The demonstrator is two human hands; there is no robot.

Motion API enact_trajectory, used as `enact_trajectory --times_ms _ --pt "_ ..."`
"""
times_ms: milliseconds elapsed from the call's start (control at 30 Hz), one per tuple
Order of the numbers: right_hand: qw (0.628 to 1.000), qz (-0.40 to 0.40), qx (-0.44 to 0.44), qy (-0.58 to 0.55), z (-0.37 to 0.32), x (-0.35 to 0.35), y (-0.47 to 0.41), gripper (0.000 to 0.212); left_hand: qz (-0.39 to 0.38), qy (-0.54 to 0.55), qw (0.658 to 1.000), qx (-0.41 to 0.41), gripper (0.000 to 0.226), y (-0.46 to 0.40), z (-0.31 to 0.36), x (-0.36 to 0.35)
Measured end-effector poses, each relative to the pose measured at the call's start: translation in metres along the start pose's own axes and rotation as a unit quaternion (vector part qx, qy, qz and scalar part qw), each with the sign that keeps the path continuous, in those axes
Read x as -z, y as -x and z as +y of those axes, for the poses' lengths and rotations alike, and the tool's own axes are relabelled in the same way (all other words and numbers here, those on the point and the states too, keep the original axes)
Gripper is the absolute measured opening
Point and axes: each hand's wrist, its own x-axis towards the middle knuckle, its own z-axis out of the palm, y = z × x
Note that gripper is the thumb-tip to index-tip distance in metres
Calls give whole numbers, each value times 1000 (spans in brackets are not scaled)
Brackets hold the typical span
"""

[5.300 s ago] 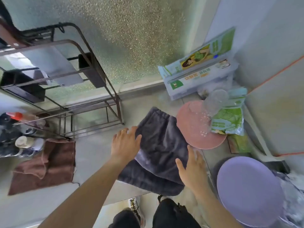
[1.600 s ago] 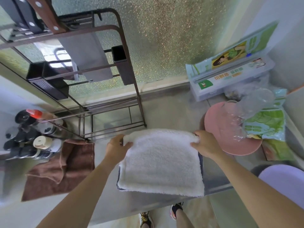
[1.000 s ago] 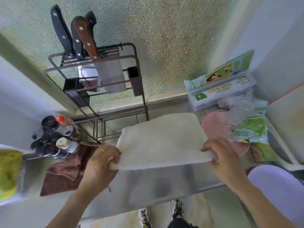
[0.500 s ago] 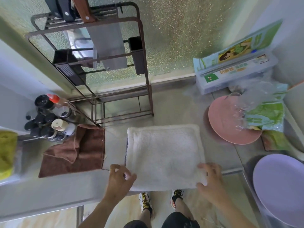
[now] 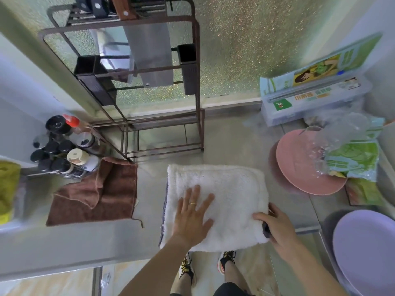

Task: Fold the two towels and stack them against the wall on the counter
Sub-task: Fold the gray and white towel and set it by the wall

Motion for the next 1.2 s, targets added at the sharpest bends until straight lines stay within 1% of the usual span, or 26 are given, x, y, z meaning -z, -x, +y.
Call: enact_trajectory --times_ms 67,133,167,200,233,267,300,333,367,400,433,467,500,533,567,633,667,733,800,867,933,967,1033,1067,1133,1200 --pt "996 -55 60 34 -13 -19 13 47 47 100 994 9 64 4 -2 6" --pt "981 -95 131 110 -24 -47 26 61 112 259 958 45 43 14 -8 16" --pt "968 -109 162 155 -27 -64 32 68 130 352 924 77 34 20 -14 22" --pt "953 -115 192 203 -28 -82 38 72 129 457 872 117 27 25 -19 29" --pt "935 -116 223 251 -28 -100 43 73 110 556 808 161 24 30 -25 37" --pt "914 -120 249 296 -26 -118 49 73 87 628 746 204 29 34 -33 43" --pt "894 -124 277 330 -20 -135 52 72 68 675 694 242 36 37 -41 47" --pt "877 -135 291 359 -11 -149 53 72 53 701 655 277 39 40 -48 49" --pt "858 -154 291 395 -3 -163 54 75 42 713 629 309 41 42 -53 49" --pt "840 -177 280 429 5 -174 53 77 39 710 619 334 42 43 -58 47" --pt "828 -207 252 455 14 -182 50 74 44 690 632 350 42 45 -62 43" --pt "816 -244 227 473 20 -185 48 63 50 661 661 351 40 47 -66 38" --pt "815 -270 208 469 27 -187 44 48 53 633 693 341 37 50 -70 34" --pt "811 -274 217 468 32 -184 39 35 52 610 721 323 37 52 -72 31" --pt "823 -243 228 460 37 -179 31 30 46 586 749 305 41 55 -74 30" --pt "816 -111 321 468 25 -170 17 31 46 522 808 271 56 60 -77 27" --pt "801 -45 374 465 17 -167 8 33 57 490 832 253 61 62 -78 25" --pt "780 15 428 456 -9 -167 -6 42 96 428 875 205 68 66 -79 21" --pt "753 19 424 503 -34 -174 -23 52 123 370 907 161 67 70 -80 18" --pt "728 -16 390 563 -54 -179 -43 49 131 327 925 144 62 73 -81 16" --pt "716 -52 367 592 -70 -185 -55 31 124 309 933 136 56 77 -82 14" --pt "718 -67 373 584 -76 -188 -57 22 116 309 934 136 55 77 -82 15" --pt "717 -100 402 561 -83 -195 -57 14 115 310 934 137 54 75 -84 22" --pt "708 -117 425 552 -85 -198 -56 12 133 306 932 139 52 70 -85 28" --pt "689 -138 454 548 -85 -205 -57 10 206 290 923 147 47 54 -86 43" --pt "678 -146 458 557 -82 -212 -59 10 267 292 903 168 54 27 -88 60"
